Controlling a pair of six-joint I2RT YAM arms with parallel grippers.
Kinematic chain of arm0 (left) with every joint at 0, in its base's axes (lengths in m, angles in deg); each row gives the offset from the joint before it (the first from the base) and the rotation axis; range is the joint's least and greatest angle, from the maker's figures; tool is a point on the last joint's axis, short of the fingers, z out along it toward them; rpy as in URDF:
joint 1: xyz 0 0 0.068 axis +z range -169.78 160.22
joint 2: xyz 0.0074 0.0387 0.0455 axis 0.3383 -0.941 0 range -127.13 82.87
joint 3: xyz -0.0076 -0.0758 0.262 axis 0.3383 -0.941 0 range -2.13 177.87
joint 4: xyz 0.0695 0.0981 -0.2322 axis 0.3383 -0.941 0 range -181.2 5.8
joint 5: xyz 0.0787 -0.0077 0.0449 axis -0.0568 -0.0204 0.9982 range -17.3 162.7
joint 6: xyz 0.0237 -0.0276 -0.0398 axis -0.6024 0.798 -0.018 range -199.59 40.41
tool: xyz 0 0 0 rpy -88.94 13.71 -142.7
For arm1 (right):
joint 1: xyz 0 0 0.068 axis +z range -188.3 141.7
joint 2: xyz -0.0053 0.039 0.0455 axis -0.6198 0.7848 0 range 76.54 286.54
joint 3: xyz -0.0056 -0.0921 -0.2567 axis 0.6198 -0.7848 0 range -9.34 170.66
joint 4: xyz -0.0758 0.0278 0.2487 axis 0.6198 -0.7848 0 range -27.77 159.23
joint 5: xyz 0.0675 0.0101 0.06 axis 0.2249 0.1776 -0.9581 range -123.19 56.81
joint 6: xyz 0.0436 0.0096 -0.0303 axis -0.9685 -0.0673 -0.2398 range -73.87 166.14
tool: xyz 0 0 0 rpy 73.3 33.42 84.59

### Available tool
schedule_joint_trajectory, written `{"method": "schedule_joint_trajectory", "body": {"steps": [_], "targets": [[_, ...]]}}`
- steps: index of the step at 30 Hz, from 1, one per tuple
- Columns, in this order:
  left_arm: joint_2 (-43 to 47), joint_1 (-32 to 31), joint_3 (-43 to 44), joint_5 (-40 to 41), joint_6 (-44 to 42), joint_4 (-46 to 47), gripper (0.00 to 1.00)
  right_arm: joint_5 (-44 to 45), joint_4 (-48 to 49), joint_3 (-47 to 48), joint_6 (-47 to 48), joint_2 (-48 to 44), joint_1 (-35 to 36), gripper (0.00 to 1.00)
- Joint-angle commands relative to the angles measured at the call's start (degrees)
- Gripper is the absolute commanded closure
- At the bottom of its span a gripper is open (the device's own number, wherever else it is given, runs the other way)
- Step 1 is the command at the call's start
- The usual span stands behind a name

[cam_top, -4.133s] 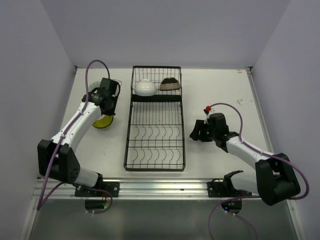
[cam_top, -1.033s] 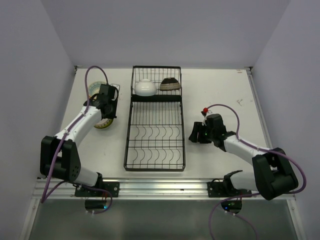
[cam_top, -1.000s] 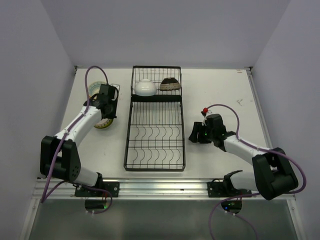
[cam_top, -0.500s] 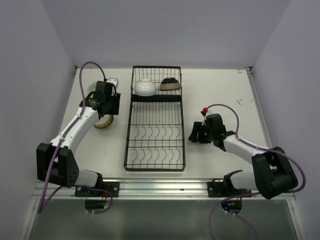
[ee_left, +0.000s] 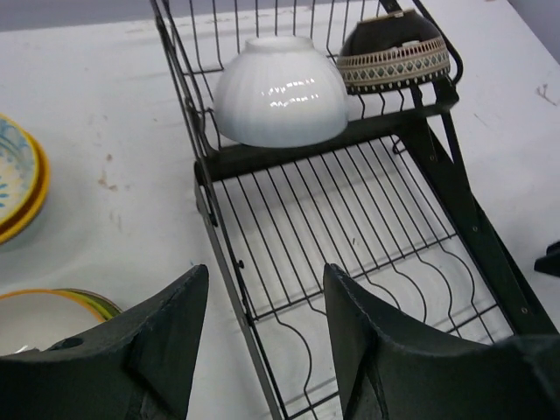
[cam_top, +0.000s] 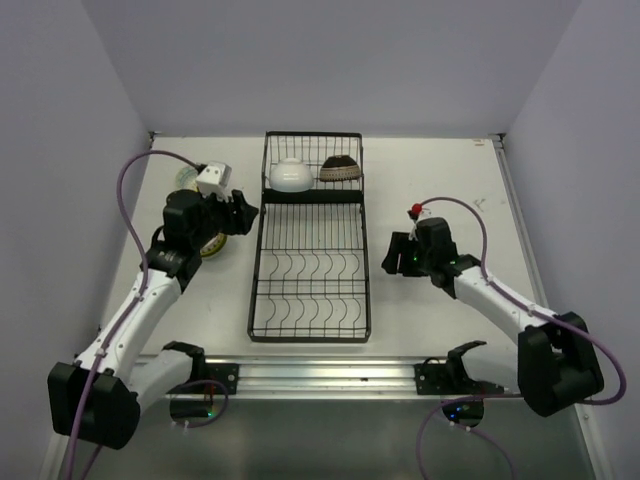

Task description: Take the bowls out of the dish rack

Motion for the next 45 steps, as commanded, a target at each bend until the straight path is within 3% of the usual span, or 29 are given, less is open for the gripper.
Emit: {"method": "schedule_joint_trajectory", "body": {"steps": [1, 4, 8, 13, 24, 28, 35, 42, 45], "targets": [[-1.67, 0.21, -4.01, -7.86, 4.3, 10.6, 0.41, 3.63, -3.66, 5.58, -0.24, -6.3, 0.25, 0.39], [-6.77, 0.12, -1.9, -5.6, 5.53, 6.46, 0.42, 3.37, -0.78, 6.12, -3.84, -9.38, 0.25, 0.39], [-12.39, 0.12, 0.12, -4.7, 6.68, 0.49, 0.44, 2.05, 2.14, 6.2, -7.8, -9.48, 0.25, 0.49], [-13.19, 0.12, -0.22, -6.45, 7.65, 1.27, 0.45, -1.81, 2.67, 7.26, -7.46, -5.54, 0.69, 0.51], [-7.4, -0.14, -0.93, -7.96, 6.42, 2.33, 0.44, -1.56, -0.58, 6.47, -4.2, -5.53, 4.29, 0.47], [-5.38, -0.14, -1.28, -6.47, 5.72, 2.42, 0.34, 2.04, -2.86, 6.21, -4.2, -4.21, 6.31, 0.47], [-2.3, -0.14, -1.54, -3.82, 5.19, 2.07, 0.31, 5.3, -3.05, 5.94, -4.46, -1.75, 10.79, 0.47], [-0.89, -0.14, -1.54, -2.94, 5.01, 1.71, 0.3, 9.51, -4.97, 7.26, -4.29, 1.5, 13.78, 0.5], [-0.8, -0.14, -1.54, -2.33, 4.84, 1.28, 0.29, 13.73, -6.73, 8.13, -4.81, 3.35, 14.22, 0.57]]}}
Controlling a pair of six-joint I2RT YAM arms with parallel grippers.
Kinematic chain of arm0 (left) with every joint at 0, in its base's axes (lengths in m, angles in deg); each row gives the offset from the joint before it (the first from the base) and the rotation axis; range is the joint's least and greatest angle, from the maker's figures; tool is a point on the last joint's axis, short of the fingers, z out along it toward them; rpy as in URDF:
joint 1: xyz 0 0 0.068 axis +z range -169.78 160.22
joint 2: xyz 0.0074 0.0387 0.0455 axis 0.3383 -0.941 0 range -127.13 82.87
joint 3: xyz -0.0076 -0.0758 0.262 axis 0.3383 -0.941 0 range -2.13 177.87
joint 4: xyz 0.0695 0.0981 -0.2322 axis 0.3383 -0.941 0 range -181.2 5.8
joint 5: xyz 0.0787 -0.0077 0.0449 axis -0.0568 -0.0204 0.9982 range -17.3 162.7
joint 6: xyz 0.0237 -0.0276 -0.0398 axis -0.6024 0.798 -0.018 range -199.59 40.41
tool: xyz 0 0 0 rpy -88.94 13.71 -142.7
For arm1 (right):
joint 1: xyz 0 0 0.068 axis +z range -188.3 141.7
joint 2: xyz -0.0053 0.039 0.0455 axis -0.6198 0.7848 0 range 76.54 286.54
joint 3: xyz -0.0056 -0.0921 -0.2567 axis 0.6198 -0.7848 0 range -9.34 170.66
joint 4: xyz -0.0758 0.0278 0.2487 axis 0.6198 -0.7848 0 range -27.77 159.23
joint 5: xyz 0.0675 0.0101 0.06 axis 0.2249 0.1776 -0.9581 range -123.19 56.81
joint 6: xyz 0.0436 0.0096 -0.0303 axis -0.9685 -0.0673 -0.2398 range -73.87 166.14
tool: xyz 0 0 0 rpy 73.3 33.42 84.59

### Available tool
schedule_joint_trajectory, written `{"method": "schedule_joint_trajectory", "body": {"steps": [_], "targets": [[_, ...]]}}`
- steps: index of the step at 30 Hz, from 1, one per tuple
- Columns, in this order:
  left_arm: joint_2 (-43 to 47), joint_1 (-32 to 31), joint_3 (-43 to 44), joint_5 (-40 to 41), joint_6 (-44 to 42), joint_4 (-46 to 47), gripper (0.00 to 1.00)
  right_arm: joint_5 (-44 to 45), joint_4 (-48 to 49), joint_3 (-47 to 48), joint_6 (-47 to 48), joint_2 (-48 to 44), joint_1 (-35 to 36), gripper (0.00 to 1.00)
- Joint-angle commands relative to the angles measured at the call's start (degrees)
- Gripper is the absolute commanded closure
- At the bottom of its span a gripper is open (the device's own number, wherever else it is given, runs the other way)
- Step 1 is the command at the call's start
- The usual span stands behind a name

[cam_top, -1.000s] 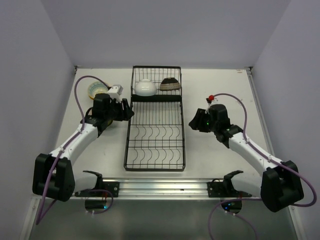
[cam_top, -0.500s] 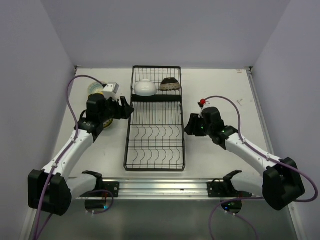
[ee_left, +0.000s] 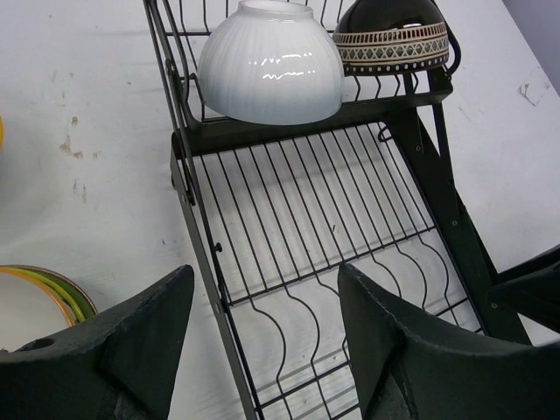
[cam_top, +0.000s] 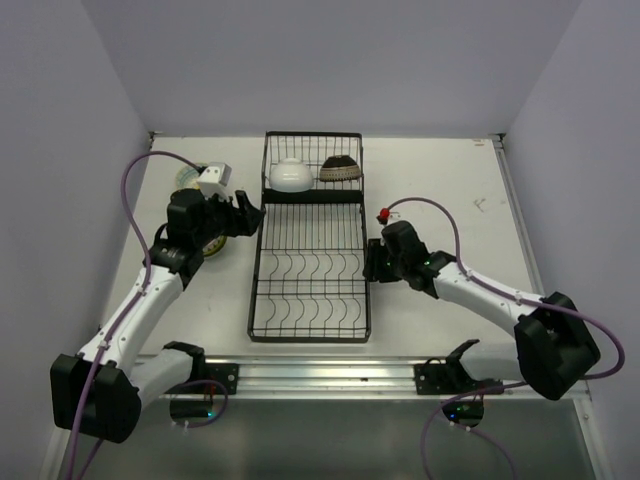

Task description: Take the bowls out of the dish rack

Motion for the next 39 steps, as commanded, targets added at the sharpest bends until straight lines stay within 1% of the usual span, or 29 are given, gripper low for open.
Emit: {"method": "schedule_joint_trajectory", "body": {"steps": [1, 2, 4, 5, 7, 8, 12, 17, 18, 21, 24, 25, 28, 29, 31, 32, 37, 39], "targets": [[1.12, -0.12, 0.91, 1.87, -1.22, 0.6, 0.29, 7.83, -3.0, 2.39, 0.04, 1.8, 0.3, 0.6], [1.3, -0.12, 0.91, 1.96, -1.31, 0.51, 0.29, 8.37, -3.26, 2.48, 0.04, 2.15, 0.3, 0.68], [1.39, -0.12, 0.91, 2.05, -1.31, 0.59, 0.29, 10.99, -4.05, 2.83, -0.14, 2.42, 0.39, 0.74], [1.47, -0.12, 0.91, 2.05, -1.31, 0.59, 0.29, 11.62, -4.49, 2.92, -0.23, 2.59, 0.3, 0.81], [1.65, -0.12, 0.99, 2.14, -1.31, 0.59, 0.29, 13.81, -6.6, 3.71, -0.75, 3.12, 0.3, 0.83], [1.56, -0.12, 0.91, 2.05, -1.22, 0.59, 0.29, 16.69, -7.3, 3.97, -0.76, 3.38, 0.3, 0.84], [1.47, -0.12, 0.73, 1.26, -1.13, 0.77, 0.29, 20.41, -9.06, 5.64, 0.21, 4.52, 0.13, 0.84], [1.39, -0.12, 0.73, 0.64, -1.13, 0.86, 0.29, 25.32, -11.87, 8.63, 1.79, 6.11, -0.93, 0.79], [1.39, -0.12, 0.64, 0.64, -1.13, 0.86, 0.28, 27.86, -13.27, 9.85, 1.97, 6.37, -1.02, 0.78], [1.47, -0.12, 0.73, 0.73, -1.04, 0.77, 0.27, 29.9, -15.12, 11.53, 2.41, 6.99, -2.07, 0.78], [1.74, -0.12, 0.73, 0.64, -0.96, 0.86, 0.26, 29.03, -14.17, 11.97, 2.93, 5.68, -2.69, 0.74], [1.74, -0.12, 0.64, 0.47, -1.04, 0.86, 0.26, 26.85, -13.55, 12.06, 3.72, 4.71, -2.69, 0.65], [1.82, -0.12, 0.73, 0.38, -1.22, 0.86, 0.24, 22.98, -11.0, 12.41, 4.78, 3.13, -2.69, 0.52], [2.17, -0.12, 0.82, 0.38, -1.22, 0.86, 0.24, 21.83, -10.22, 12.93, 4.96, 2.34, -2.69, 0.45], [2.35, -0.12, 0.73, 0.47, -1.22, 0.95, 0.23, 20.16, -9.6, 13.81, 5.57, 1.72, -2.69, 0.41], [2.53, -0.12, 0.64, 0.47, -1.31, 0.86, 0.23, 18.58, -9.33, 14.86, 5.75, 1.37, -2.69, 0.36], [3.14, -0.12, 0.64, 0.99, -1.31, 0.86, 0.2, 15.67, -10.03, 20.05, 6.63, 1.54, -2.69, 0.31], [3.67, -0.12, 0.47, 0.99, -1.04, 1.12, 0.17, 14.18, -9.6, 22.42, 6.1, 1.45, -2.77, 0.3]]}}
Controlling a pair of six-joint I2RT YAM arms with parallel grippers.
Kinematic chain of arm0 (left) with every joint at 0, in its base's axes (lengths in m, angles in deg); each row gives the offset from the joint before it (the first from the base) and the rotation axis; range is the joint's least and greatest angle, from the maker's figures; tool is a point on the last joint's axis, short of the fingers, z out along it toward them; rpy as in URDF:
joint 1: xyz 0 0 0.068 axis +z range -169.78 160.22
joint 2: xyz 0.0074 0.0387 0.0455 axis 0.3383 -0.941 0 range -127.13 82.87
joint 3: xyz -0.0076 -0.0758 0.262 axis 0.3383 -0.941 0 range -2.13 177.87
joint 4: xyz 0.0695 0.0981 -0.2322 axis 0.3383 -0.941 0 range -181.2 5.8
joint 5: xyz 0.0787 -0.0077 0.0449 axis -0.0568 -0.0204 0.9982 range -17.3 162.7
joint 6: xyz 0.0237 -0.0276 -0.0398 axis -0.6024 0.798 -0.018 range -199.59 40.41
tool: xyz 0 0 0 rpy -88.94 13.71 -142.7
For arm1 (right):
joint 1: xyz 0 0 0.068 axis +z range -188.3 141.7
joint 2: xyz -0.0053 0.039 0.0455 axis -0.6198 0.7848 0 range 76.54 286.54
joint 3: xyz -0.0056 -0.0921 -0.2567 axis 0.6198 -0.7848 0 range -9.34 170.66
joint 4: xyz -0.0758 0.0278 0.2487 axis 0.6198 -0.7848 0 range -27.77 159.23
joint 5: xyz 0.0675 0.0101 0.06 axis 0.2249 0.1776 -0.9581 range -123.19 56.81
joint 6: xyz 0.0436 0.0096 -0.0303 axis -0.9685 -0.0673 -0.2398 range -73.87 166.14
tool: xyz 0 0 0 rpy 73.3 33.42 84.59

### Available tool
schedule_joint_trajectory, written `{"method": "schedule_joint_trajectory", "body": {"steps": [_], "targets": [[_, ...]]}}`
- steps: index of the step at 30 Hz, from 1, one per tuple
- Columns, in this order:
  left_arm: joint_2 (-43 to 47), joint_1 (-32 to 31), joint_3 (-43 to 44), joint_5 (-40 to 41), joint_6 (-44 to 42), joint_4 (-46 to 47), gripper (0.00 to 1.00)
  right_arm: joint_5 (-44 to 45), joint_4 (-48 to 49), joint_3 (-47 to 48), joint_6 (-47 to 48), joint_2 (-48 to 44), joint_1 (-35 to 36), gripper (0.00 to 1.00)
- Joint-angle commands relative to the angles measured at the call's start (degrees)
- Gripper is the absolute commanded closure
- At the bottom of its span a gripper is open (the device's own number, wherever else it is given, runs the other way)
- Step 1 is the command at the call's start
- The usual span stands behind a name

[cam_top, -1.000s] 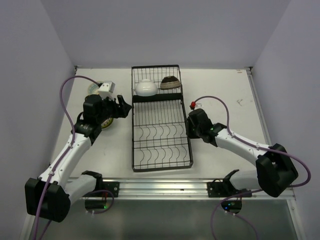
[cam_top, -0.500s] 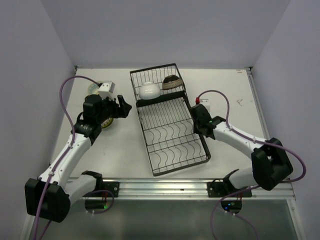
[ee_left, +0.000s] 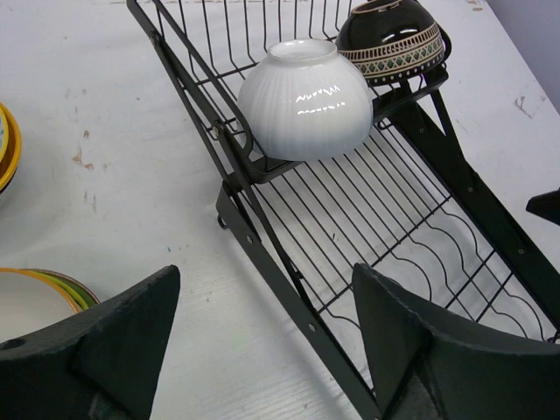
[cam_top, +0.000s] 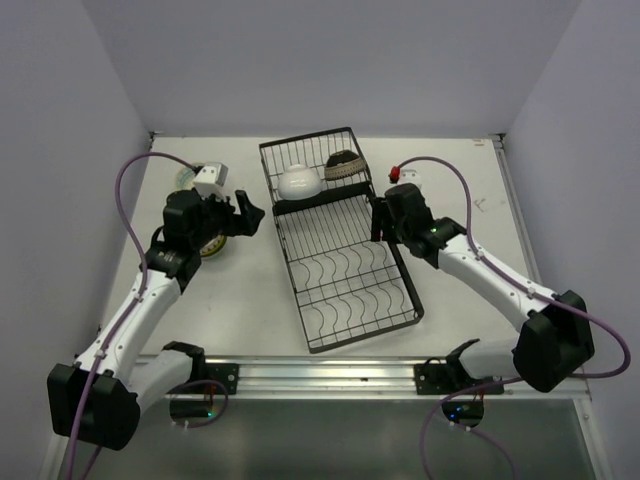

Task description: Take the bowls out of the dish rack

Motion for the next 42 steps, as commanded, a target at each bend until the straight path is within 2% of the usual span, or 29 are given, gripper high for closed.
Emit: {"method": "schedule_joint_trajectory", "body": {"steps": [1, 2, 6, 9, 12, 17, 18, 20, 26, 42], "targets": [[1.68, -0.12, 0.29, -0.32, -0.54, 1.6, 0.14, -3.55, 2.77, 4.96, -0.58, -1.83, 0.0, 0.3], [1.51, -0.12, 0.12, -0.58, -0.02, 1.95, 0.09, -4.08, 4.78, 5.84, -1.46, -1.83, 0.0, 0.3], [1.77, -0.12, 0.2, 0.02, 0.87, 2.13, 0.05, -7.07, 12.43, 6.29, -7.87, -1.48, 0.0, 0.29], [3.35, -0.12, -0.24, 1.78, 0.52, 2.04, 0.0, -8.91, 20.43, 5.06, -15.94, -0.07, -0.17, 0.24], [4.84, -0.21, -0.41, 3.98, 0.34, 1.87, 0.0, -10.93, 29.21, 3.39, -21.58, 3.08, -1.14, 0.23], [6.16, -0.91, 0.2, 7.5, -0.1, 0.29, 0.0, -21.28, 43.53, -0.81, -35.91, 11.42, -7.02, 0.25], [6.51, -1.35, 0.2, 8.37, -0.27, 0.2, 0.0, -22.79, 50.44, -1.7, -39.75, 12.58, -8.51, 0.27], [7.39, -2.14, 0.2, 9.08, -0.8, 0.02, 0.0, -25.42, 57.41, -2.94, -42.59, 15.04, -9.49, 0.29], [7.92, -3.99, 0.55, 10.67, -1.85, -0.42, 0.0, -26.67, 62.28, -1.19, -43.92, 20.41, -9.93, 0.3], [8.1, -5.48, 0.99, 11.28, -2.38, -1.03, 0.0, -26.93, 60.35, 4.18, -45.86, 25.77, -10.11, 0.34]]}}
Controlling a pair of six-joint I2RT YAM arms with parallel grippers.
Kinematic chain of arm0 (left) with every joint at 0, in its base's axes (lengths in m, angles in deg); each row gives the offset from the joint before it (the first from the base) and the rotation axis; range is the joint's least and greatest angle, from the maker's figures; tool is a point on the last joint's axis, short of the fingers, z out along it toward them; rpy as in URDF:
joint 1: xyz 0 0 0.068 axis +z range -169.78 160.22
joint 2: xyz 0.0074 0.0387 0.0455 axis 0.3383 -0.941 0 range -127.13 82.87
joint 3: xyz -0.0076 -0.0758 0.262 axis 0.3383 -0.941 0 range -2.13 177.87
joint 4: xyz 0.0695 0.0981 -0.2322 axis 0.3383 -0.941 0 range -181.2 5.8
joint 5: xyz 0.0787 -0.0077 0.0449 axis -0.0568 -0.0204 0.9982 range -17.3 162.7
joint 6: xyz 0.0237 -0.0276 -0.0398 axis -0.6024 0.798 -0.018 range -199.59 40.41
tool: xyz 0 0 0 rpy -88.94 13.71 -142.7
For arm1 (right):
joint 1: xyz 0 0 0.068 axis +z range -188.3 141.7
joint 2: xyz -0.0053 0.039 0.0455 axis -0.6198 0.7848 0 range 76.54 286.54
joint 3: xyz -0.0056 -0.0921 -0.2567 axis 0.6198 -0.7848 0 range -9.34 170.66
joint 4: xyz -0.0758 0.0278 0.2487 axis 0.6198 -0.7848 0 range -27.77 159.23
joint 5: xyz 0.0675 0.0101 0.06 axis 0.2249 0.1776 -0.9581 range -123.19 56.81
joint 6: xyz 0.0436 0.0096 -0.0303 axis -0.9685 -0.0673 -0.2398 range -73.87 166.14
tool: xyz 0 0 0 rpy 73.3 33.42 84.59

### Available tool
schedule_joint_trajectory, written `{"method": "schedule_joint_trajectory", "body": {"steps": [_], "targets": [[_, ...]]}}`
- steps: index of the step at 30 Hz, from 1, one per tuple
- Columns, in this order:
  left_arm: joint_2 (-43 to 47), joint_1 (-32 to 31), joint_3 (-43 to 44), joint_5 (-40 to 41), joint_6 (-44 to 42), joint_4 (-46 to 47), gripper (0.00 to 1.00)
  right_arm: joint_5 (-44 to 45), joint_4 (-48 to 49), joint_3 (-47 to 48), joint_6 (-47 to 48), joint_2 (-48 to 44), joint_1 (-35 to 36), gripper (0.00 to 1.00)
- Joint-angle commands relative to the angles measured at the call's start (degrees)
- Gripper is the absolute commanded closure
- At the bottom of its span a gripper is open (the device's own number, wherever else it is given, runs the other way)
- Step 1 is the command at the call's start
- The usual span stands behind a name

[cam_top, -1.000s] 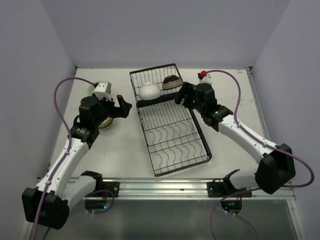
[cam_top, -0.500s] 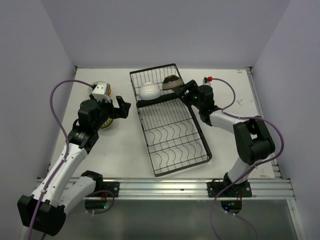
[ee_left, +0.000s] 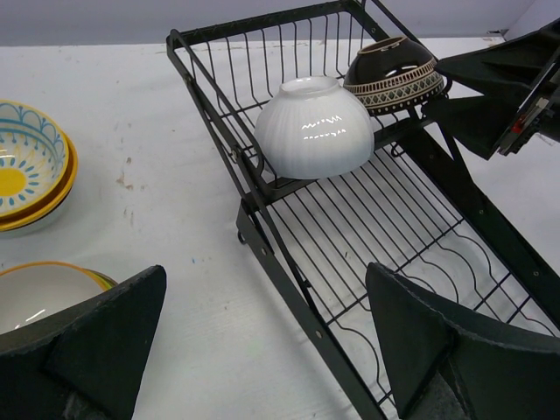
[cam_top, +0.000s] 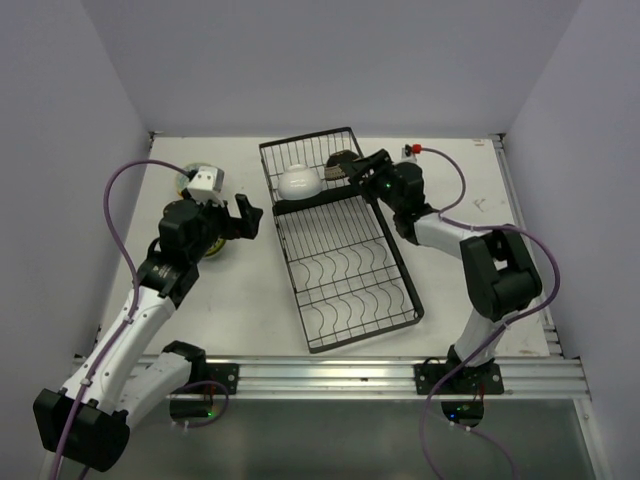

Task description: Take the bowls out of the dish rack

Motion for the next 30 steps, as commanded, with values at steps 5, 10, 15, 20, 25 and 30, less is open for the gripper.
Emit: {"method": "schedule_joint_trajectory", "body": {"steps": [5, 10, 15, 20, 25, 30], "targets": [[0.67, -0.39, 1.12, 0.9, -0.94, 0.93, 0.0, 0.1, 2.89, 3.52, -1.31, 1.73, -0.07, 0.35], [0.31, -0.39, 1.21, 0.72, -1.03, 0.93, 0.0, 1.16, 4.04, 3.97, -1.93, 2.7, -0.07, 0.35], [0.05, -0.48, 1.39, 1.42, -1.38, 0.59, 0.0, 1.77, 4.74, 3.88, -3.16, 3.93, -0.42, 0.35], [-0.65, -0.48, 1.65, 1.52, -1.55, 0.06, 0.0, 2.65, 7.81, 3.18, -5.27, 5.25, -0.42, 0.36], [-0.56, -0.48, 1.56, 0.81, -1.38, 0.23, 0.0, 3.97, 11.51, 2.38, -6.76, 5.95, -0.42, 0.38], [-0.56, -0.74, 1.56, 0.55, -1.29, 0.32, 0.0, 5.46, 13.61, 2.21, -8.08, 7.26, -0.34, 0.41]]}}
